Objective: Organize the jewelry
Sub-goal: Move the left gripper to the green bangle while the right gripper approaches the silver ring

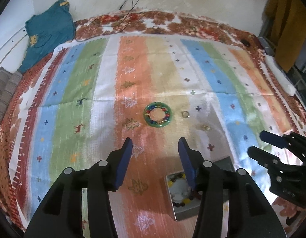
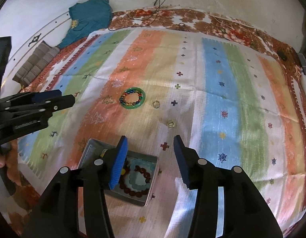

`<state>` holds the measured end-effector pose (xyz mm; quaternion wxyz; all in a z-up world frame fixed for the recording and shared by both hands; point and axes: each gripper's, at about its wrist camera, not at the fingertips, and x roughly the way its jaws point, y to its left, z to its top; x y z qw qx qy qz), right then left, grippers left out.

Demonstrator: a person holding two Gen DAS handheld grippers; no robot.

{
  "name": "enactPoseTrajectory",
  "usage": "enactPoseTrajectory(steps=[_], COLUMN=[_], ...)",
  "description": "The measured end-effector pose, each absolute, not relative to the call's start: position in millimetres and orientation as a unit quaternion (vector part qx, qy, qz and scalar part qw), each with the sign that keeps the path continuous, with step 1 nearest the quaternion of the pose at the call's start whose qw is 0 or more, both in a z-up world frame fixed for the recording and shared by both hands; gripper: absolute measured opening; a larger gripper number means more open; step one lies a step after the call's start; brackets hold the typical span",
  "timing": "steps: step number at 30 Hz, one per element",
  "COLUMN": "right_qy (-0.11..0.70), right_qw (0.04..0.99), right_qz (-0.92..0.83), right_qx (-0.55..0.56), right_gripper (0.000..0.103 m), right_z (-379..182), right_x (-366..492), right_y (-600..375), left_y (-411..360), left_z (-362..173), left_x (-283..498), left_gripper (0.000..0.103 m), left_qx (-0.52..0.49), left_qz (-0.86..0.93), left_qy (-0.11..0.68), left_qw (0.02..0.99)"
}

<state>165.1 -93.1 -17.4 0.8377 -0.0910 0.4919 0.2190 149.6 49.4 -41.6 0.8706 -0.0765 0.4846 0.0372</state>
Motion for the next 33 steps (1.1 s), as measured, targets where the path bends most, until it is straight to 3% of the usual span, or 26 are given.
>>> enactPoseTrajectory(steps=[14, 19, 33], right_qy=[0.506, 0.509, 0.509], right_qw=[0.835, 0.833, 0.831], right_qz=[0.199, 0.196, 0.194], right_qx=[-0.084, -0.088, -0.109], right_gripper=[0.056, 0.06, 0.06], right_z=[-34, -40, -58], right_x=[190, 197, 214], right_y=[-90, -86, -72], left_y=[60, 58, 64], left_z=[-62, -73, -88], left_x=[185, 196, 221], left_gripper=[0.048, 0.053, 0.053], left_qx=[-0.079, -0.075, -0.077], left_qz=[0.067, 0.07, 0.073], left_qy=[0.507, 0.517, 0.531], left_qw=[0.856, 0.85, 0.841])
